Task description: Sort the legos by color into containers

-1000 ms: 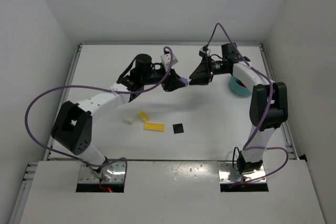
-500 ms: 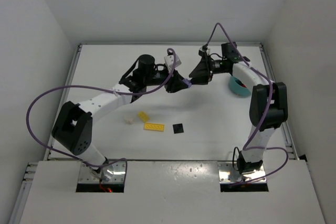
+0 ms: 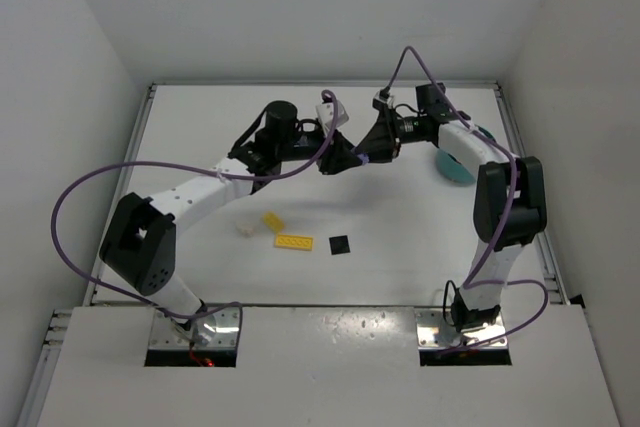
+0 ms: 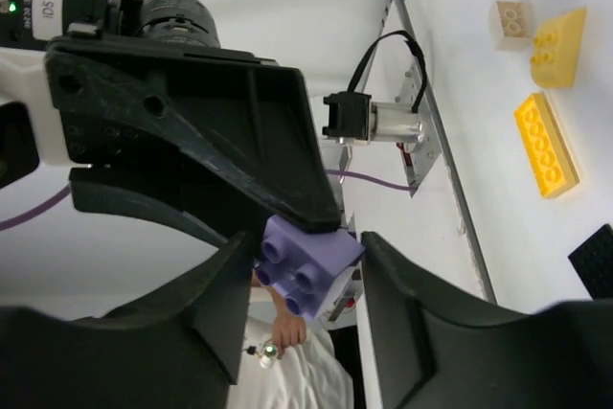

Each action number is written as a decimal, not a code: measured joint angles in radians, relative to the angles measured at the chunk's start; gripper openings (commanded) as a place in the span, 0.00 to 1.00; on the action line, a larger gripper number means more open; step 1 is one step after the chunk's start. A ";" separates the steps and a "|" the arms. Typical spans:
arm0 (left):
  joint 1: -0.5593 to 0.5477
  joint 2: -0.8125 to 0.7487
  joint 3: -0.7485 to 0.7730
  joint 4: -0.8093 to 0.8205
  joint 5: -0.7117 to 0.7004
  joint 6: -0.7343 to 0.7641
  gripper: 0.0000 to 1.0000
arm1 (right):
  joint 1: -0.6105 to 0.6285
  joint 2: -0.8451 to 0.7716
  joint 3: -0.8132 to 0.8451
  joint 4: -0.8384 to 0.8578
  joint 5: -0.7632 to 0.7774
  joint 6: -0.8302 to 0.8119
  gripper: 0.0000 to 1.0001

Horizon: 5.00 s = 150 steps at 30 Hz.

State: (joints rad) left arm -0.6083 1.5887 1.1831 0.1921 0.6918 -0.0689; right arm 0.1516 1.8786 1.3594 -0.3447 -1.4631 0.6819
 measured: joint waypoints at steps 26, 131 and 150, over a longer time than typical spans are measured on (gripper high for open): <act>0.008 -0.073 -0.078 -0.156 -0.127 0.175 0.64 | -0.065 -0.073 -0.148 0.268 -0.003 0.154 0.00; 0.133 -0.185 -0.106 -0.396 -0.103 0.290 0.88 | -0.553 -0.009 0.477 -0.673 1.118 -0.675 0.48; 0.457 -0.151 -0.212 -0.953 -0.288 1.066 0.71 | -0.367 -0.127 0.170 -0.715 0.988 -0.843 0.48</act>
State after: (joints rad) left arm -0.1516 1.4372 0.9707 -0.7605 0.4038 0.9974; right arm -0.2150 1.7519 1.5291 -1.0595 -0.4747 -0.1612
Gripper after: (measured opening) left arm 0.715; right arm 0.481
